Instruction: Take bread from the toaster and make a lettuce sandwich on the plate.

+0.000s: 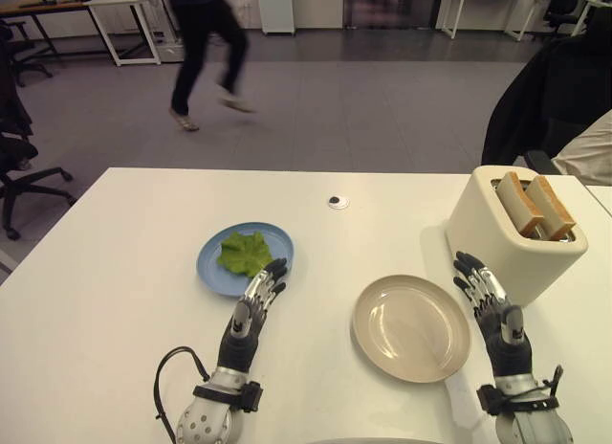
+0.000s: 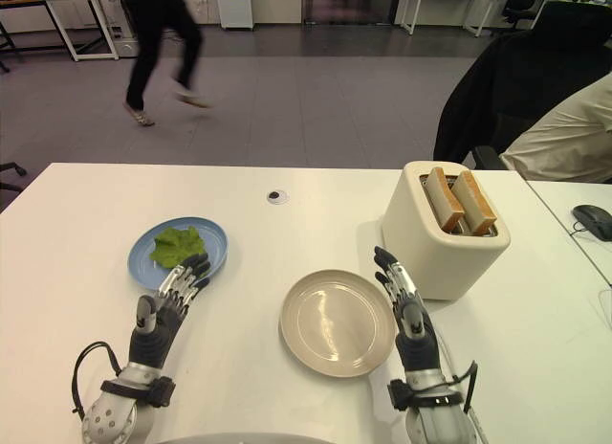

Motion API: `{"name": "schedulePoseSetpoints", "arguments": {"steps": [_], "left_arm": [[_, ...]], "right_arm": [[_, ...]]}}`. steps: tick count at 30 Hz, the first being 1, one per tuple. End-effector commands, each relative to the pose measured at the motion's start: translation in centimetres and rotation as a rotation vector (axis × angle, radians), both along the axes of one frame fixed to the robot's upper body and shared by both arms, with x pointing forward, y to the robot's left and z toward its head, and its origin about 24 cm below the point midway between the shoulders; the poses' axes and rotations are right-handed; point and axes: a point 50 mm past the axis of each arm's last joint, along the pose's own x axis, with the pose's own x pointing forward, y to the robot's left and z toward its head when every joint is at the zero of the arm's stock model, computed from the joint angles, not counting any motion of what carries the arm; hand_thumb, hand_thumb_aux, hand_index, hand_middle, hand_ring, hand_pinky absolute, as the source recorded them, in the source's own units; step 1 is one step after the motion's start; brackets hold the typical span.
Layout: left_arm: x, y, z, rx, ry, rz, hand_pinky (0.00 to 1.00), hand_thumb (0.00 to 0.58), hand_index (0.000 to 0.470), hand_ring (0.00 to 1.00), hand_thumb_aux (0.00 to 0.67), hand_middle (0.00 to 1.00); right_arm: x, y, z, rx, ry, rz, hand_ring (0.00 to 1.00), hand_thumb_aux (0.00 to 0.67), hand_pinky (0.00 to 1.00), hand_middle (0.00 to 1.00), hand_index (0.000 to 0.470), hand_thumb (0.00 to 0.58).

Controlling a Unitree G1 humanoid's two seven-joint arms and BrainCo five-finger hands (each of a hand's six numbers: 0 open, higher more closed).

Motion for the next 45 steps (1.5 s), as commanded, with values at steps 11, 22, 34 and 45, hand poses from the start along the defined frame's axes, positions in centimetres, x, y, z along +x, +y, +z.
{"name": "schedulePoseSetpoints", "arguments": {"steps": [11, 22, 34, 45], "left_arm": [[8.0, 1.9, -0.2, -0.05, -0.134, 0.115, 0.0, 0.0, 0.0, 0.0, 0.0, 0.0], [12.3, 4.6, 2.4, -0.011, -0.265, 0.12, 0.0, 0.0, 0.0, 0.0, 0.0, 0.0], [9.7, 4.1, 3.0, -0.025, -0.267, 0.154, 0.0, 0.0, 0.0, 0.0, 0.0, 0.0], [8.7, 5.0, 3.7, -0.018, -0.268, 0.194, 0.0, 0.0, 0.0, 0.0, 0.0, 0.0]], "right_arm": [[11.5, 0.6, 0.7, 0.09, -0.105, 0.075, 0.0, 0.0, 0.0, 0.0, 0.0, 0.0], [12.5, -1.8, 2.5, -0.103, -0.267, -0.028, 0.0, 0.0, 0.0, 0.0, 0.0, 0.0], [7.7, -10.6, 15.1, -0.567, -0.388, -0.348, 0.0, 0.0, 0.0, 0.0, 0.0, 0.0], [10.5, -19.6, 4.3, -0.934, 0.097, -0.405, 0.0, 0.0, 0.0, 0.0, 0.0, 0.0]]}}
